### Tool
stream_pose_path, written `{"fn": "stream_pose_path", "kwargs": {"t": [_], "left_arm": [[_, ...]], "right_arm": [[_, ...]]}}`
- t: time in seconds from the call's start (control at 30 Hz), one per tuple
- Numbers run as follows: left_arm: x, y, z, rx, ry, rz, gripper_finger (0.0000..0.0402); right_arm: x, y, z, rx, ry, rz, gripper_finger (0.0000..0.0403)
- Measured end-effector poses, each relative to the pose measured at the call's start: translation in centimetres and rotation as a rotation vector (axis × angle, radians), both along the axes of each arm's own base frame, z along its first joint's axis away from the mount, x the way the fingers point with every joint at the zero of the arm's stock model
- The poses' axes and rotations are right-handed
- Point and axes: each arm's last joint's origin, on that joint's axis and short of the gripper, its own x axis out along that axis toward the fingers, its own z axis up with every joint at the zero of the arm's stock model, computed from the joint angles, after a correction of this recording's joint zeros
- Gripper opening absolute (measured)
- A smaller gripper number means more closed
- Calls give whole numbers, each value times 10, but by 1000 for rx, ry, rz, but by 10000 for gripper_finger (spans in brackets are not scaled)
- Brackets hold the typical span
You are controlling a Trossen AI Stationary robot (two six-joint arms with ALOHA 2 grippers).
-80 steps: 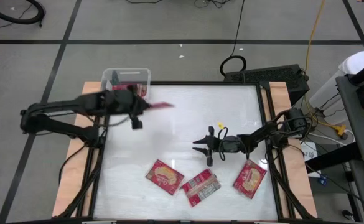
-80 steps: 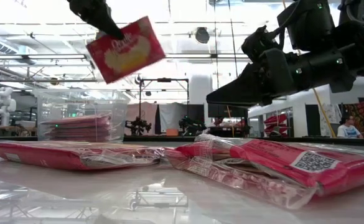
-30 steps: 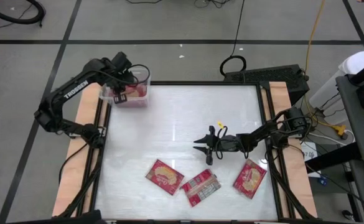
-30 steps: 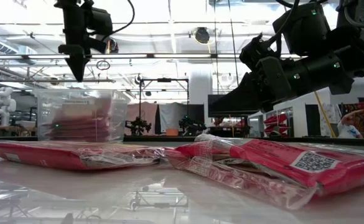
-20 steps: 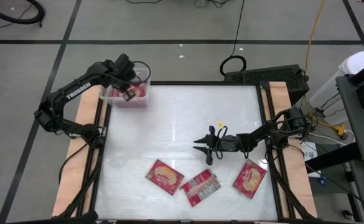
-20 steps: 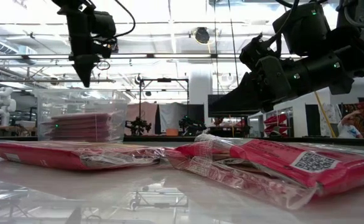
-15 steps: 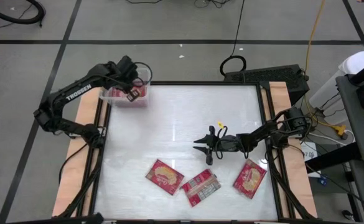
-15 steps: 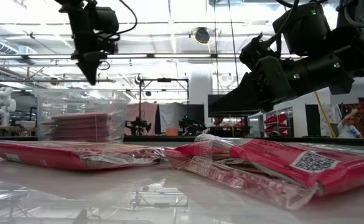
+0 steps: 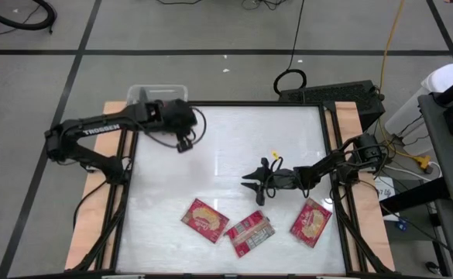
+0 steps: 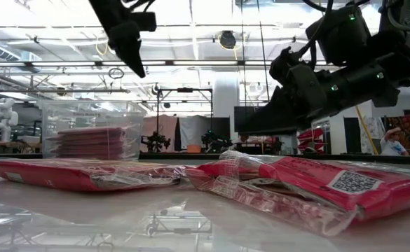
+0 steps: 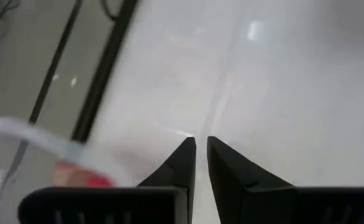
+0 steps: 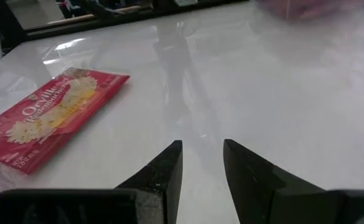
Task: Sort popcorn bags into baskets
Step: Put the red popcorn bag into the transparent container
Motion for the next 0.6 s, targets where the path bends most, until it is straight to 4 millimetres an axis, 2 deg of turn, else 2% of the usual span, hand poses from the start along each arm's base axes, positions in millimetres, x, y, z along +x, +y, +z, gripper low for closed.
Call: {"fn": "stream_pose_path", "kwargs": {"t": [0.23,0.4,0.6], "left_arm": [[12,-35,-4,-22,-33,-119,47],[18,-55,-34,-72,-100,-214,47],[24,-78,-70,-120,-230,-236,46]], "right_arm": [[-1,12,-1,92,8,59,111],[7,30,7,83,47,112,111],[25,52,28,48,306,139,111]]}}
